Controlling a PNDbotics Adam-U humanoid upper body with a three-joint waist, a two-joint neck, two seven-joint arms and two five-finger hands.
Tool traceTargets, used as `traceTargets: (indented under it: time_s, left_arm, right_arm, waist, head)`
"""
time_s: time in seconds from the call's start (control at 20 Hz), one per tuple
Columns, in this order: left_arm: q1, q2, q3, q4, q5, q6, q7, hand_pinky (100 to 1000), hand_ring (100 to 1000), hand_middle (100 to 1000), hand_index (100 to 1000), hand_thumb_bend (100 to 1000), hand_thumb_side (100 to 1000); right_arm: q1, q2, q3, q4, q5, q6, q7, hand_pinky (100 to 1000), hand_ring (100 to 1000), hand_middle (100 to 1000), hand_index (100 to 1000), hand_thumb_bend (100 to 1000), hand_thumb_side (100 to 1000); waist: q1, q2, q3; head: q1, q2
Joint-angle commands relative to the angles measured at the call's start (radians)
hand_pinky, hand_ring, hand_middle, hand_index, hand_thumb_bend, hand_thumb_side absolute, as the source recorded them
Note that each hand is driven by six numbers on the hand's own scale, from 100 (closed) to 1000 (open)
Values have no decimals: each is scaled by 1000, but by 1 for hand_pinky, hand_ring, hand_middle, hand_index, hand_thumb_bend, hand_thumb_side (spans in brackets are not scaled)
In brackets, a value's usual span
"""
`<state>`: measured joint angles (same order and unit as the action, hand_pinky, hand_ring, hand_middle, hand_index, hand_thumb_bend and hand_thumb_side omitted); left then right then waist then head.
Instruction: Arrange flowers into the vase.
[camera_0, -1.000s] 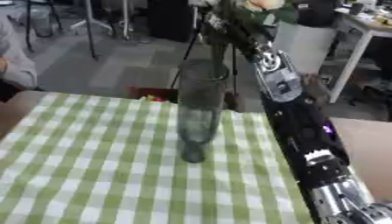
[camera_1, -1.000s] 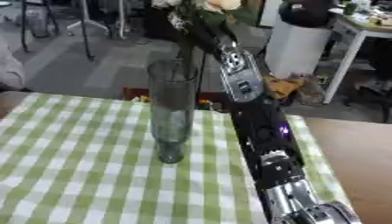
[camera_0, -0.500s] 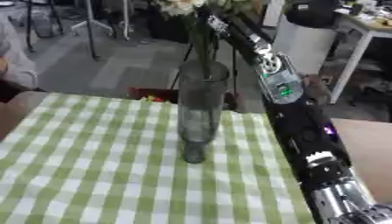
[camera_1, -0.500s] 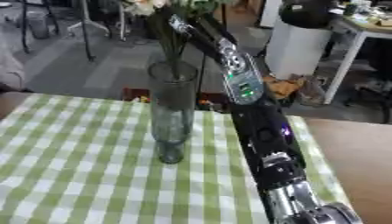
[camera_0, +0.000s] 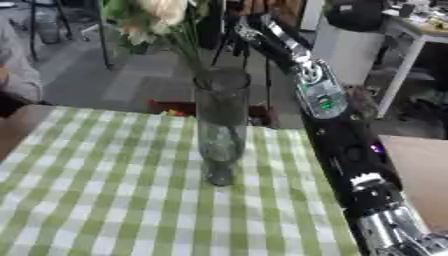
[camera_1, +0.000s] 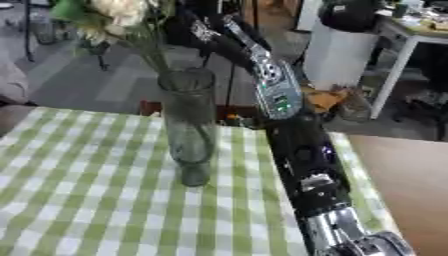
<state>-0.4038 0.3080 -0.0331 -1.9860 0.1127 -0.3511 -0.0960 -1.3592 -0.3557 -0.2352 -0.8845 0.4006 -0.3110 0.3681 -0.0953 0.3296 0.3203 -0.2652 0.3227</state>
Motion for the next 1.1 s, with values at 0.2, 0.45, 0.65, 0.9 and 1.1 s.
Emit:
traceTargets:
  time_s: [0.2, 0.45, 0.65, 0.9, 1.1]
  left_arm:
    - [-5, 16, 6, -14, -5, 1, 2, 644, 873, 936, 998, 100, 862]
    - [-1, 18, 11, -14, -9, 0, 10, 643, 874, 936, 999, 100, 866]
    - [-2, 19, 14, -14, -8, 0, 14, 643, 873, 935, 998, 100, 863]
    - [-4, 18, 13, -14, -8, 1, 14, 643, 873, 934, 998, 100, 862]
    - [-4, 18, 12, -14, -7, 1, 11, 644, 873, 935, 998, 100, 867]
  right_arm:
    - [-13, -37, 29, -10, 34, -40, 29, 529, 376, 244, 389, 377, 795]
    - [-9, -71, 115, -47, 103, -113, 95, 478, 423, 307, 385, 422, 750]
    - [0, -88, 204, -78, 160, -174, 142, 483, 420, 316, 398, 419, 775]
    - [0, -76, 202, -73, 134, -250, 89, 489, 421, 299, 401, 391, 786]
    - [-1, -82, 195, -45, 132, -310, 34, 490, 421, 298, 400, 394, 791]
  waist:
    - [7, -22, 2]
    - [0, -20, 5]
    - [0, -19, 7]
    - [3, -20, 5]
    - [2, -21, 4]
  head:
    - [2, -14]
    - [8, -12]
    - [15, -11]
    - [17, -15]
    - [16, -15]
